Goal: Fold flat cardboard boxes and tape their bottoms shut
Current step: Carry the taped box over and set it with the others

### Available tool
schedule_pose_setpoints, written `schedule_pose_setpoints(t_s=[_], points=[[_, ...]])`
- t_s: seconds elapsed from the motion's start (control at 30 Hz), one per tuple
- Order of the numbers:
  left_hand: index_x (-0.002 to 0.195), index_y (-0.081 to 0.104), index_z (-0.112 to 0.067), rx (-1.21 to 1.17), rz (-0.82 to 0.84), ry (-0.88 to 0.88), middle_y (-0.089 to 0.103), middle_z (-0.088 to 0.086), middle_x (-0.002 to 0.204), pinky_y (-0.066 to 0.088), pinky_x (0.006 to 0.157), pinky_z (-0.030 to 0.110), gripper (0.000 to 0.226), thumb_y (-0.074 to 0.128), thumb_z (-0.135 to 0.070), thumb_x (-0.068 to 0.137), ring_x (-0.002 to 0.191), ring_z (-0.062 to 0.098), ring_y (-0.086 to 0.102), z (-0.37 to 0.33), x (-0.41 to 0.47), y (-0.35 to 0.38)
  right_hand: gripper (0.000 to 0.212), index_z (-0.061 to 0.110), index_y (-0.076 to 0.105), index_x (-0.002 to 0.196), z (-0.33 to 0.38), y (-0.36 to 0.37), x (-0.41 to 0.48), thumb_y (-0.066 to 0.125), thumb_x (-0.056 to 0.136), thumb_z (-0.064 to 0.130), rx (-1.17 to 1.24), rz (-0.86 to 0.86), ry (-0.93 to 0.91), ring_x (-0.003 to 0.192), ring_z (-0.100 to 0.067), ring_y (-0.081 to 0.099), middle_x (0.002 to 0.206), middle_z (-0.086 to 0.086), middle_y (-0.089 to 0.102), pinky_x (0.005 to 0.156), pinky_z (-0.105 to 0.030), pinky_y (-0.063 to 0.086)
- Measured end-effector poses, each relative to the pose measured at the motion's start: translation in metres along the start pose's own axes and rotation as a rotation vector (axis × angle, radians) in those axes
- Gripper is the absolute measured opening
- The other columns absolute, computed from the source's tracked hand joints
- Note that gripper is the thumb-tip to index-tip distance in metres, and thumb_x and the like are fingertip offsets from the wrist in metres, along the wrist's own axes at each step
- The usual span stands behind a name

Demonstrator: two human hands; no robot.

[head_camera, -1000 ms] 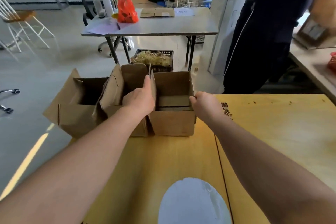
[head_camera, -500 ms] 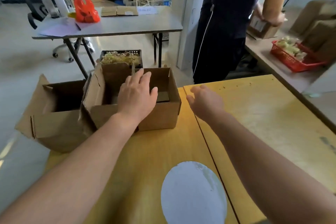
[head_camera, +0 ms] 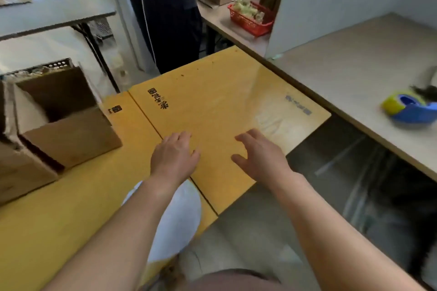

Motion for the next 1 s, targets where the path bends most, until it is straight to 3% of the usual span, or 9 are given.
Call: schedule_pose_setpoints(t_s=[0.23, 0.37, 0.5, 0.73, 1.0], points=[[0.137, 0.044, -0.018, 0.062, 0.076, 0.254, 0.050, 0.005, 0.136, 0.038, 0.097, 0.035, 0.050, 0.049, -0.043, 0.094, 0.127, 0.025, 0.042, -0.171, 0.002, 0.064, 0.049, 0.023, 0.045, 0.135, -0.156, -0.033, -0.061, 0.053, 0.091, 0.042, 0.018, -0.067, 0.199, 0.108, -0.023, 0.054, 0.130, -0.001, 0.047, 0.077, -0.032, 0.039], [0.135, 0.046, -0.016, 0.069, 0.100, 0.372, 0.053, 0.007, 0.133, 0.036, 0.097, 0.037, 0.050, 0.052, -0.041, 0.093, 0.123, 0.027, 0.045, -0.268, -0.003, 0.099, 0.046, 0.023, 0.046, 0.134, -0.238, -0.052, -0.099, 0.052, 0.092, 0.041, 0.032, -0.092, 0.314, 0.106, -0.022, 0.055, 0.132, 0.000, 0.047, 0.083, -0.032, 0.041], [0.135, 0.046, -0.015, 0.082, 0.090, 0.520, 0.056, 0.007, 0.128, 0.038, 0.094, 0.037, 0.052, 0.053, -0.043, 0.092, 0.119, 0.026, 0.049, -0.350, -0.008, 0.125, 0.045, 0.022, 0.047, 0.133, -0.303, -0.072, -0.133, 0.052, 0.092, 0.041, 0.022, -0.149, 0.410, 0.104, -0.023, 0.055, 0.132, -0.001, 0.047, 0.078, -0.031, 0.036], [0.136, 0.045, -0.016, 0.115, 0.073, 0.746, 0.055, 0.006, 0.129, 0.041, 0.096, 0.038, 0.053, 0.052, -0.046, 0.092, 0.119, 0.024, 0.050, -0.459, -0.013, 0.154, 0.045, 0.020, 0.048, 0.132, -0.386, -0.100, -0.179, 0.054, 0.091, 0.039, 0.027, -0.248, 0.578, 0.110, -0.023, 0.053, 0.130, -0.002, 0.049, 0.086, -0.032, 0.038], [0.137, 0.044, -0.017, 0.091, 0.131, 0.870, 0.054, 0.005, 0.132, 0.039, 0.096, 0.037, 0.052, 0.051, -0.044, 0.094, 0.120, 0.024, 0.048, -0.567, 0.013, 0.188, 0.044, 0.019, 0.049, 0.131, -0.478, -0.129, -0.193, 0.052, 0.092, 0.037, 0.006, -0.289, 0.738, 0.113, -0.024, 0.052, 0.131, -0.003, 0.049, 0.090, -0.035, 0.039]])
Point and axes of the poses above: each hand's wrist, its own x-axis towards the middle knuckle, its own y-axis out of the palm, z = x × y, the point moved 5 cm from there along x, towards the middle knuckle
